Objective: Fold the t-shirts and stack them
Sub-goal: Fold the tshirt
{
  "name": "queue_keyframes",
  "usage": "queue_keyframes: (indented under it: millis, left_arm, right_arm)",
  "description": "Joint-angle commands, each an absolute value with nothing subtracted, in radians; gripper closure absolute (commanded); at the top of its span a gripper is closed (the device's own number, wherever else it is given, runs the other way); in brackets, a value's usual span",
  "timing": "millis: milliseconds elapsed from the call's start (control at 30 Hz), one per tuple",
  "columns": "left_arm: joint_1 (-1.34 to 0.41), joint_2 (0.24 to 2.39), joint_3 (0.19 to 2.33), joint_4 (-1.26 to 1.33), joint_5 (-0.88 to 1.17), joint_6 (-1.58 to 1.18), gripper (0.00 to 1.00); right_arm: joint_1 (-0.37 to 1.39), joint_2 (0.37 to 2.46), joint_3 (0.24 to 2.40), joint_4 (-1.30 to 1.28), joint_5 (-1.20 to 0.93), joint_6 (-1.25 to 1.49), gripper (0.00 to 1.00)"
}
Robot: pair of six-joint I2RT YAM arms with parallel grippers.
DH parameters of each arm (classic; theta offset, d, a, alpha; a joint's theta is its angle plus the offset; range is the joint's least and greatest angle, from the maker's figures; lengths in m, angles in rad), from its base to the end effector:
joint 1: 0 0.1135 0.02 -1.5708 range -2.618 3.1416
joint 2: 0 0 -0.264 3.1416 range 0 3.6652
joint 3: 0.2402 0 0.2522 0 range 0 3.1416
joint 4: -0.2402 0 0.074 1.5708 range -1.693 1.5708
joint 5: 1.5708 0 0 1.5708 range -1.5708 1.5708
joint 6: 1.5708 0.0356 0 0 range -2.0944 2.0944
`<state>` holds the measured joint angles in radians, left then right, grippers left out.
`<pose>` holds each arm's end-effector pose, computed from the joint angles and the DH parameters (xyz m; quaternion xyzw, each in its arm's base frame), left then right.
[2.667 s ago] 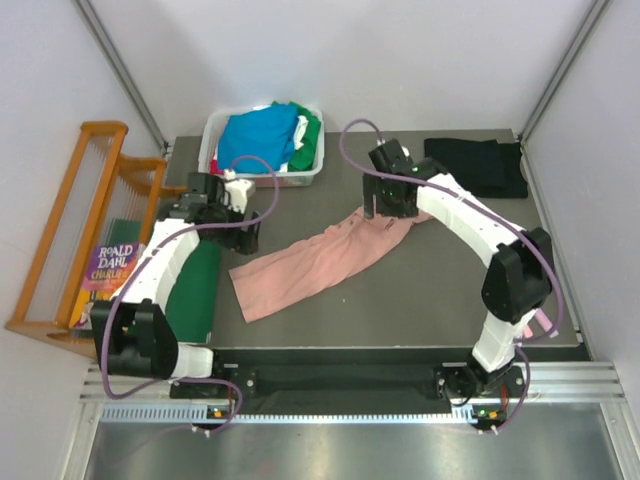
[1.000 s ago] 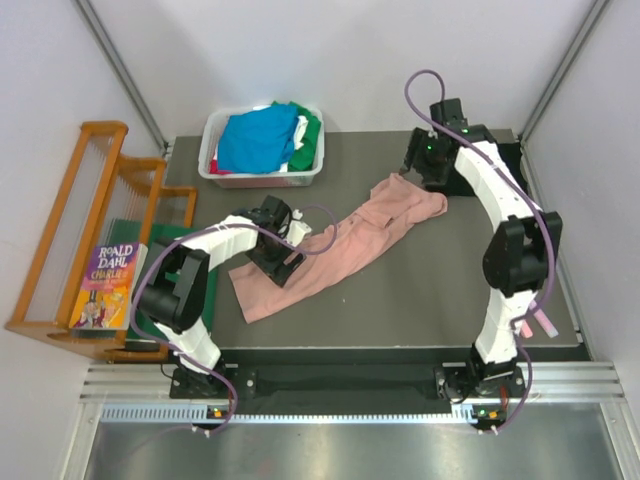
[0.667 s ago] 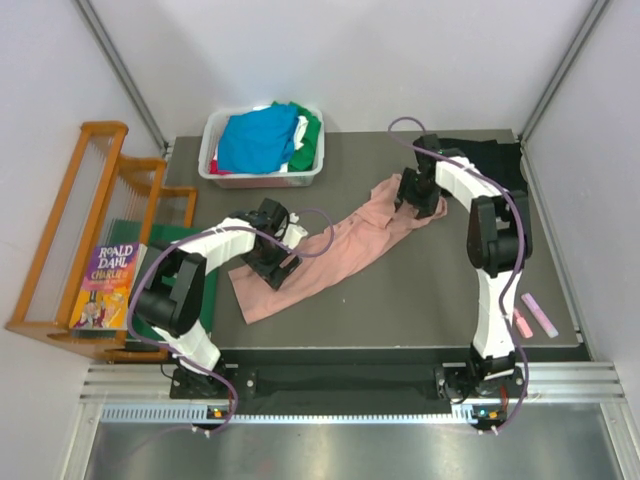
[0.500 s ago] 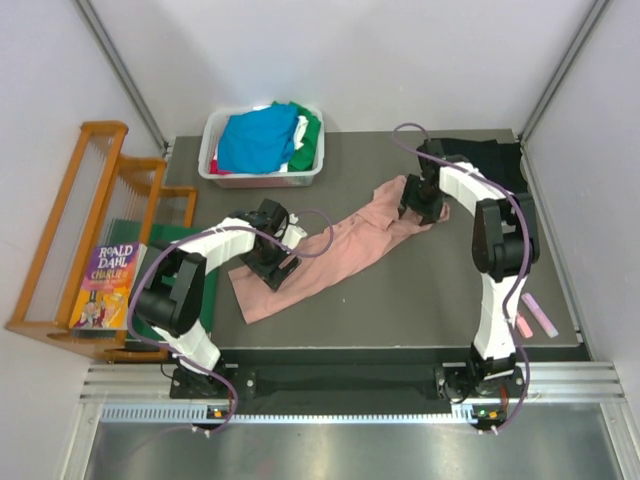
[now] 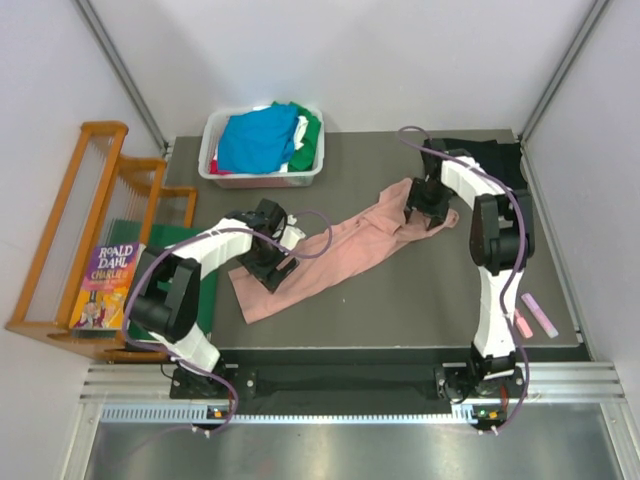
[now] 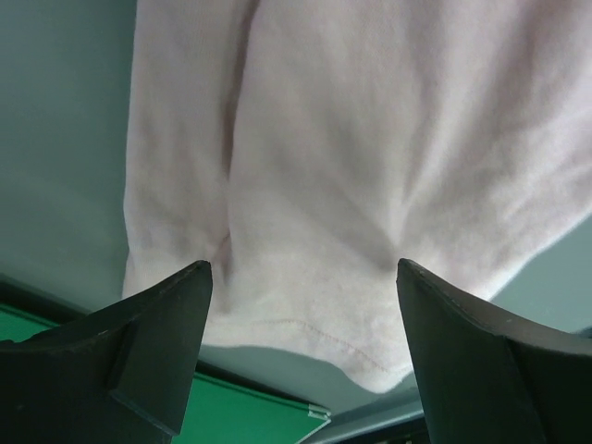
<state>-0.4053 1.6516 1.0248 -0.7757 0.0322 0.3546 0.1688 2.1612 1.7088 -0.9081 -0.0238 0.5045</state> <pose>0.2690 -0.1167 0.1735 0.3708 0.9248 -0.0182 0.0836 0.4300 0.0741 0.1725 0.1649 0.9806 0.0458 0.0952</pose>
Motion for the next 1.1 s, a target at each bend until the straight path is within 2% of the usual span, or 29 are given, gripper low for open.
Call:
queue_keyframes:
  millis: [0, 167, 333, 533, 667, 767, 967, 1067]
  left_arm:
    - [-0.400, 1.559, 1.029, -0.854, 0.052, 0.370, 0.15]
    - [-0.400, 1.497, 1.034, -0.908, 0.061, 0.347, 0.14]
    - [-0.400, 1.447, 1.052, -0.953, 0.118, 0.316, 0.14]
    - [-0.419, 1.428, 1.061, -0.957, 0.091, 0.304, 0.14]
    - [-0.431, 1.511, 1.088, -0.914, -0.029, 0.282, 0.15]
    - [-0.433, 1.601, 1.115, -0.865, -0.099, 0.270, 0.15]
    - [-0.443, 1.833, 1.219, -0.857, -0.152, 0.255, 0.17]
    - [-0.454, 1.877, 1.236, -0.848, -0.150, 0.258, 0.17]
  right_arm:
    - [0.164, 2.310, 1.886, -0.860, -0.047, 0.488, 0.38]
    - [0.187, 2.416, 2.090, -0.934, -0.086, 0.494, 0.38]
    - [0.209, 2.500, 2.178, -0.948, -0.140, 0.494, 0.38]
    - [0.216, 2.602, 2.325, -0.971, -0.221, 0.488, 0.38]
    - [0.206, 2.663, 2.445, -0.960, -0.360, 0.497, 0.38]
    - [0.195, 2.666, 2.441, -0.927, -0.394, 0.509, 0.38]
    - [0.146, 2.665, 2.448, -0.799, -0.479, 0.557, 0.37]
    - [0.121, 2.652, 2.451, -0.749, -0.486, 0.555, 0.36]
